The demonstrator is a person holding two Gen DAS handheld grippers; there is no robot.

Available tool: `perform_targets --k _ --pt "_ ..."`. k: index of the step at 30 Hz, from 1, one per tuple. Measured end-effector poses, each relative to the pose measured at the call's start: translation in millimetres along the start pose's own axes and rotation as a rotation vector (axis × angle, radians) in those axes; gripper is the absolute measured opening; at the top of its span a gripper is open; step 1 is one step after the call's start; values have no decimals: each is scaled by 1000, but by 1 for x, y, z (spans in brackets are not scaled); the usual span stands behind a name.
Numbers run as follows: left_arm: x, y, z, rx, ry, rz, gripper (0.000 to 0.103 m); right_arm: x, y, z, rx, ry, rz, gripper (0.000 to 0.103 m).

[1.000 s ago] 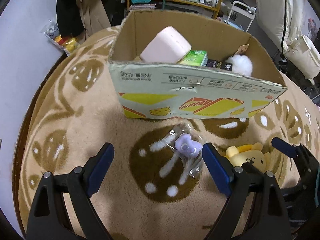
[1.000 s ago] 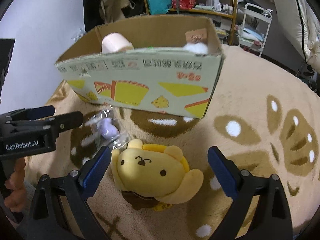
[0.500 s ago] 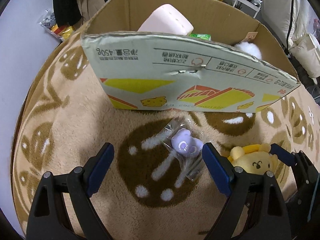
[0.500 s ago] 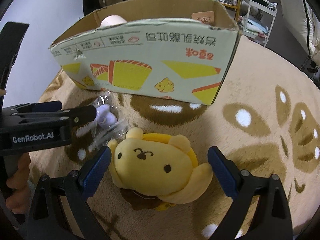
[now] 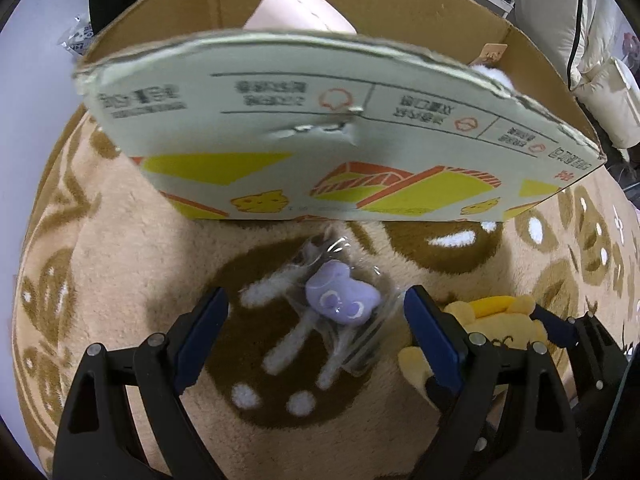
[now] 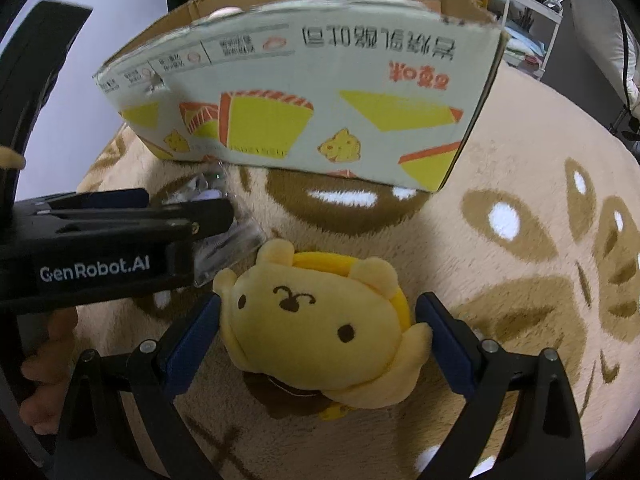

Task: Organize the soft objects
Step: 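Grasp the bagged lavender keychain with the left tool while the right tool grasps the yellow dog plush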

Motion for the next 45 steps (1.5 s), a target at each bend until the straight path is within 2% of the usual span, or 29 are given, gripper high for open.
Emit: perform_targets --k 7,15,27,34,39,45 --pt "-11 -10 -11 0 11 19 89 0 -8 3 0 -6 7 101" --pt "-19 -28 -20 -65 -4 9 92 0 -19 4 -13 -7 17 101" --pt "-10 -38 -40 -115 -26 6 93 -1 -24 8 -16 2 16 101" --pt "-3 -42 -40 -108 -15 31 93 0 -22 8 -10 7 20 101" --pt "2 -43 -40 -109 -18 44 92 2 -24 8 -5 12 24 101" --pt "6 -34 -24 -101 -9 48 84 4 -27 10 1 20 29 101"
Point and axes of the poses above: each gripper's, at about its wrist camera, not at the fingertips, and y roughly against the way its jaws point, z to its left, x to its underside, the point moved 4 cm from there along -y, roughly the way its jaws point, and after that the axes turned 12 degrees about -x, right-handed, at the moved point
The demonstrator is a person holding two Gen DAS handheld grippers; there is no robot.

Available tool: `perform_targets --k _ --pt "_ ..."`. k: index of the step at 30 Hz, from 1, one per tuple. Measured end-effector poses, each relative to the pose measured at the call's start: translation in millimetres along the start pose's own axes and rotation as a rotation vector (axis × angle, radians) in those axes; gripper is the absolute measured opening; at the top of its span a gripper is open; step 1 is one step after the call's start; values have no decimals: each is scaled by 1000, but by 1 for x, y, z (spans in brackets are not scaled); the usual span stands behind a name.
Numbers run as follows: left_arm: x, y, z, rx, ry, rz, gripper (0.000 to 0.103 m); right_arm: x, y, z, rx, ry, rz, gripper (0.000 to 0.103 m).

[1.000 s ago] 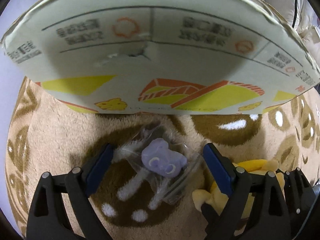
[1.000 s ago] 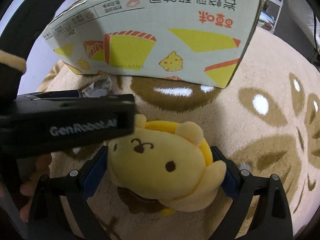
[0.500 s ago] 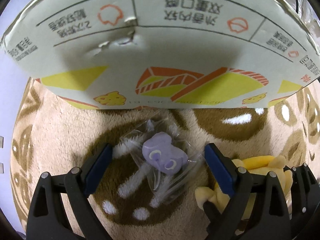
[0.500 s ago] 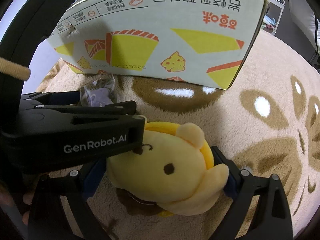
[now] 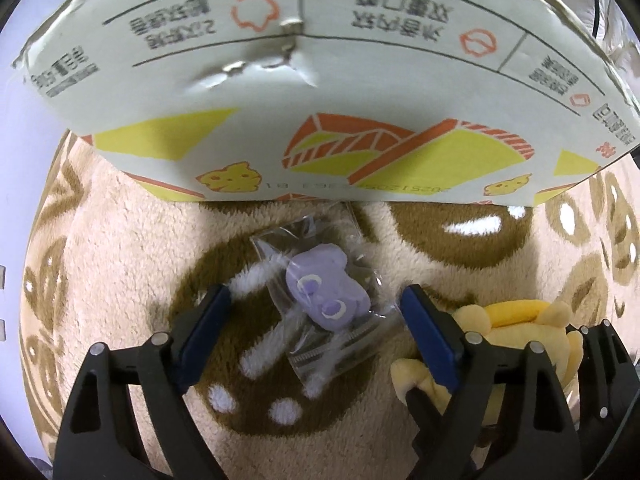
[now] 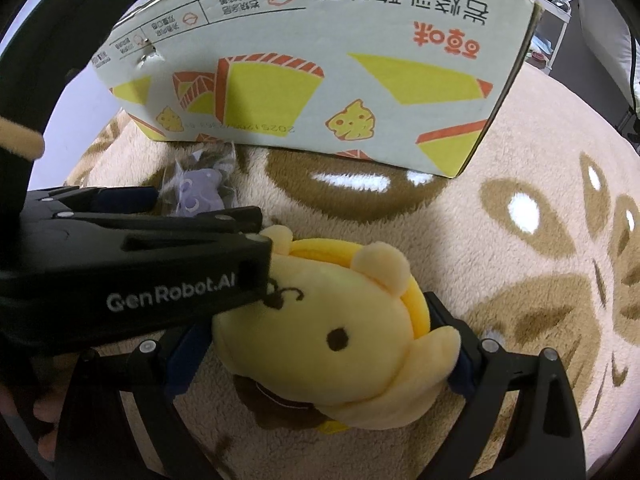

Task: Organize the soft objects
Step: 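Grasp the bagged lavender keychain with the left tool while the right tool grasps the yellow dog plush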

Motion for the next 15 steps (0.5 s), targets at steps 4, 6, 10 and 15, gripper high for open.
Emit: perform_targets --k 4,6,10,15 --pt "0 3 17 -3 31 3 63 2 -3 1 4 7 4 101" --pt "1 3 23 -1 39 0 56 2 -3 1 4 6 3 101" --pt "1 4 34 6 52 -6 47 3 -3 -1 -3 4 -1 101" --pt "5 8 36 -10 34 -23 45 5 0 -3 0 8 -5 97"
Point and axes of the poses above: each gripper's, at about its wrist camera, not at the fingertips, and y roughly against the way its jaws point, z to its left, x to its underside, the point moved 4 cm from there along -y, roughly the way its jaws point, and after that the axes turned 12 degrees about -x, right-handed, at the moved point
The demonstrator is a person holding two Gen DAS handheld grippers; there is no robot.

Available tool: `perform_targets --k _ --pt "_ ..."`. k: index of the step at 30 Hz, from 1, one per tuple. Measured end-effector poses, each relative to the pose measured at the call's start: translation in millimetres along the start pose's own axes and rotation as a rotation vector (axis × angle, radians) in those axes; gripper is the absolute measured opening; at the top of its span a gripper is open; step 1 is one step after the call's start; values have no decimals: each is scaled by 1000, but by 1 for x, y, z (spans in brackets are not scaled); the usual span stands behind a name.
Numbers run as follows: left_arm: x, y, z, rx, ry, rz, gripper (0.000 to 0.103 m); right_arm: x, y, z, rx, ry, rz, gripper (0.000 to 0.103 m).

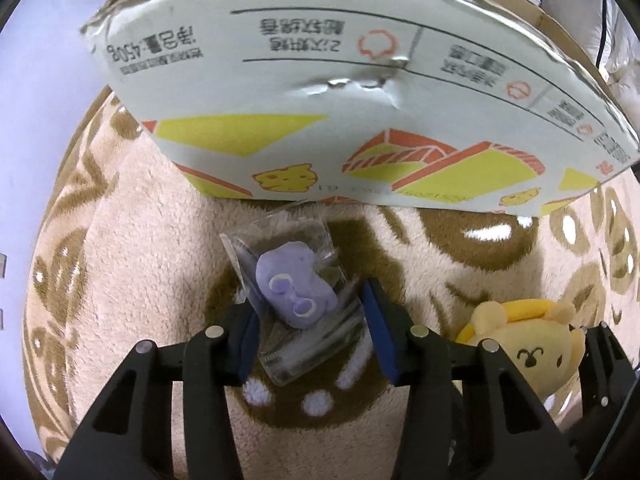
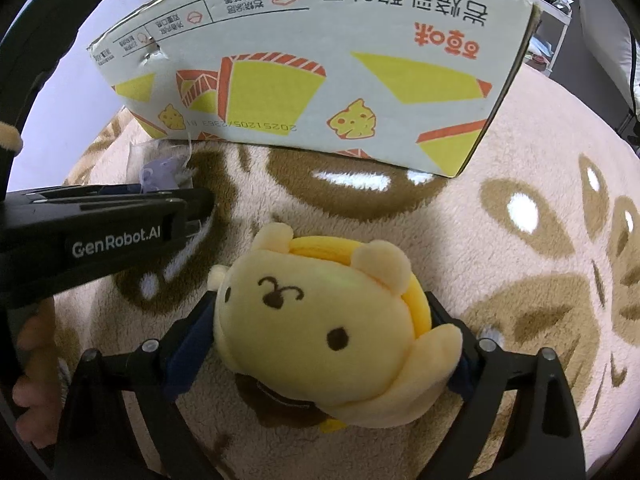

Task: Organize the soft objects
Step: 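Grasp the bagged lavender keychain with the left tool while the right tool grasps the yellow dog plush, then lift the keychain and yellow dog plush and carry them over the box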

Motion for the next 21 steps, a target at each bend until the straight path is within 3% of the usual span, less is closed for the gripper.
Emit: perform_targets --k 3,4,5,10,21 --pt "3 3 0 1 -1 3 45 1 4 1 -3 0 -9 92" --pt "4 5 1 5 6 1 42 1 6 1 -7 -3 -14 91" --pt "5 7 2 10 12 -3 31 1 9 0 -7 -6 -18 88" --pt "7 22 8 74 13 -29 20 1 20 -8 -29 -38 -54 83" --pt "18 64 13 66 -14 -114 15 -3 60 -17 3 -52 -180 76"
Point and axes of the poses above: each gripper's, at about its wrist camera, not at the fingertips, and y roughly against the way its jaws point, z to its left, x to its underside, the point moved 4 cm from there along -y, roughly the way its jaws point, and after that the axes turned 12 degrees about -x, right-handed, at the moved point
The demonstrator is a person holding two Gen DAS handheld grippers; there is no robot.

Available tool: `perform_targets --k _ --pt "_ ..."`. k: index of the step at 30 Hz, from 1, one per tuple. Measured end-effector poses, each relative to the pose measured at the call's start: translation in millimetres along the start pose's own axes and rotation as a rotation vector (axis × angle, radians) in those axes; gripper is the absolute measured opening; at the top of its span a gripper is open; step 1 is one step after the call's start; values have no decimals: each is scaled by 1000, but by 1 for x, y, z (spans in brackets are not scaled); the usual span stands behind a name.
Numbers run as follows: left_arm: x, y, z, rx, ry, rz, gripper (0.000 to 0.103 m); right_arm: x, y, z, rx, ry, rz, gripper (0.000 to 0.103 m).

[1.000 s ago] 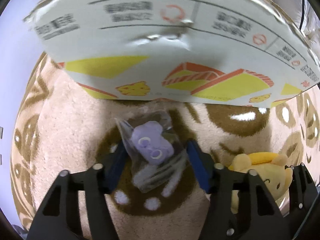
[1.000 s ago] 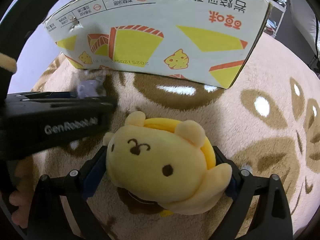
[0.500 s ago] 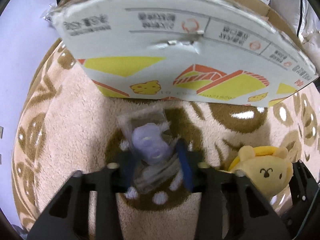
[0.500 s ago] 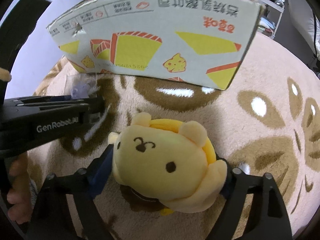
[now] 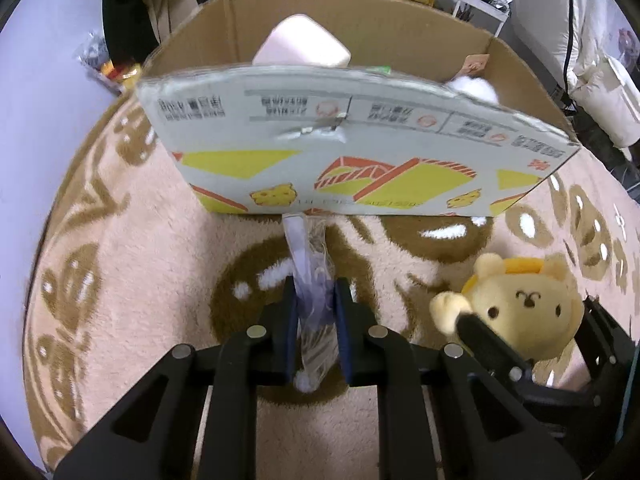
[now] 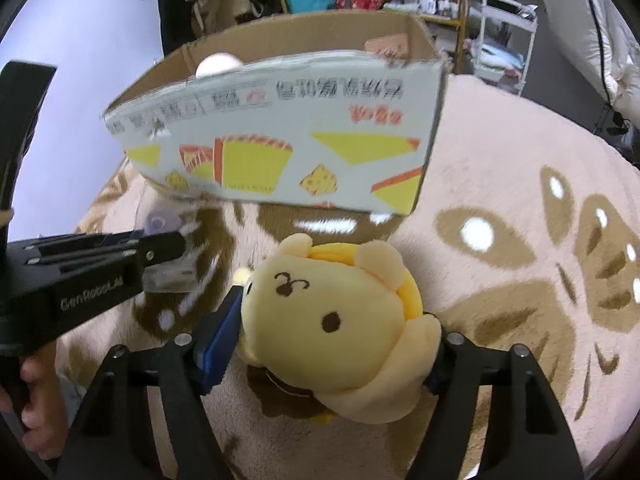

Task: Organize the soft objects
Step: 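Lift the keychain and yellow dog plush and carry them over the box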

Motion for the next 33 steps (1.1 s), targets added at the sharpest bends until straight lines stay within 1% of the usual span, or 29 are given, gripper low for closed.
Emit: perform_targets --k 1,5,6,8,9,12,14,16,18,20,24,27,33 --pt "-1 3 0 -1 3 -5 13 -3 3 -2 -1 -3 -11 76" --pt "0 26 4 -12 -1 -55 12 -7 21 -4 -3 -13 -83 75" --pt "1 33 4 -3 -10 -72 12 -8 26 -3 -3 -12 -101 75" --pt "2 40 -4 21 -15 -80 11 -11 37 -4 -10 -15 -143 75" --pt "3 41 -7 22 -17 -83 11 -13 39 -1 -10 -13 -156 75" --pt "5 50 -10 -1 -18 -108 11 -16 47 3 -13 -6 -197 75" --pt "4 47 -5 -3 -2 -127 11 -17 51 8 -15 4 -223 75" --pt "0 57 0 -9 16 -159 11 -20 58 12 -21 14 -250 75" --pt "-3 62 4 -40 18 -184 11 -22 64 15 -10 24 -272 75" --pt "-5 69 8 -50 28 -213 11 -26 72 16 -17 27 -295 75" --pt "-8 89 10 -82 21 -283 11 -29 85 17 -27 17 -336 75" --pt "-10 101 12 -79 28 -319 11 -34 94 21 -36 29 -361 75" --pt "-20 124 12 -73 17 -392 11 -54 108 26 -53 47 -420 75"
Point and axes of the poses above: each gripper's, at about its wrist camera, not at the fingertips, and y roughly against the way its jaws point, z to its left, x to its underside, the point moved 4 cm from there along -y, roughly the way its jaws point, and after that the axes turned 12 degrees about -x, right-handed, at the moved point
